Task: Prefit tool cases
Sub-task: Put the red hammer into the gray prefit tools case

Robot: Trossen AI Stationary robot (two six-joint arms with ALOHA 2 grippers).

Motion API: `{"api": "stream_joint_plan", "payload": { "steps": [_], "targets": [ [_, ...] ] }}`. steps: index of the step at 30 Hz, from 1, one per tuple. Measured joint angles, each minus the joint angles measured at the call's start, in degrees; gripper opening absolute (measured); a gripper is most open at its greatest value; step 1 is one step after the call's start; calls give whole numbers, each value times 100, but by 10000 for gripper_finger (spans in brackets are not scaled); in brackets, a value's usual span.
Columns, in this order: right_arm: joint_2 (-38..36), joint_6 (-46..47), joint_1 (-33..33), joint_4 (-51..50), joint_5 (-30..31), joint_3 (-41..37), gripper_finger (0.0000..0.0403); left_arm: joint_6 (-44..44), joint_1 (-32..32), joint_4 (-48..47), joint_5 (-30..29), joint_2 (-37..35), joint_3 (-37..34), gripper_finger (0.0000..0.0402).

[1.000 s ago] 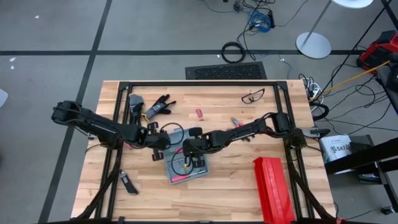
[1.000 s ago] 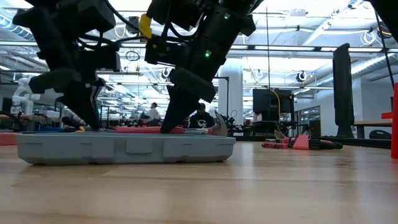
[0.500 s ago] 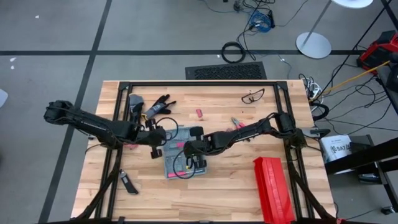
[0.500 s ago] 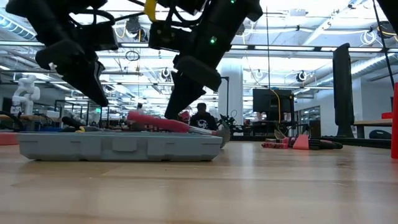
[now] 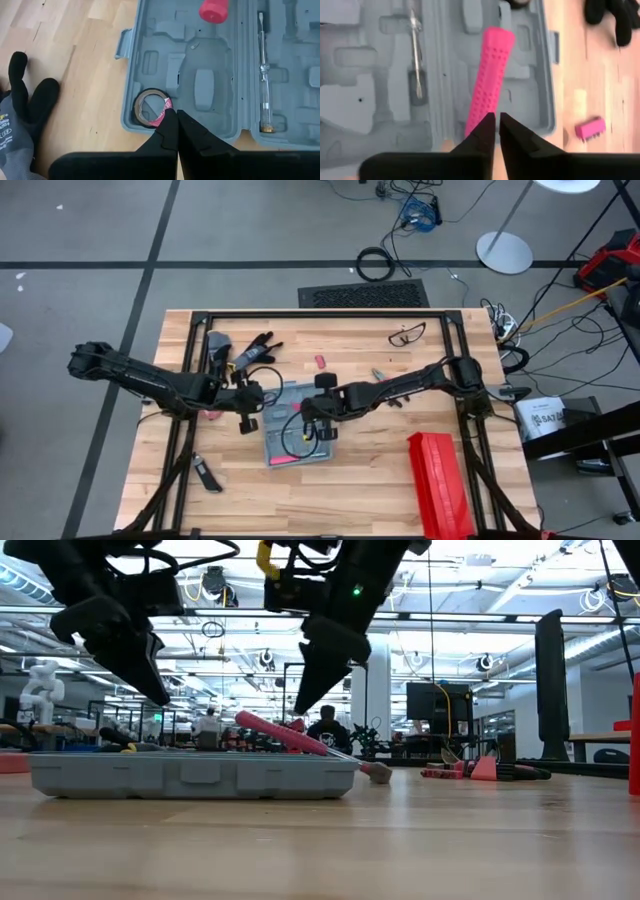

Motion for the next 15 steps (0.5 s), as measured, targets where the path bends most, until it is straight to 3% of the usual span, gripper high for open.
{"api": "stream_joint_plan", "payload": {
  "steps": [9,15],
  "targets": [
    [-166,613,-24,-587,-734,-2,130,3,0,6,-45,0,0,0],
    [-39,660,-215,-386,-744,0,190,3,-1,28,-79,0,0,0]
  ]
}}
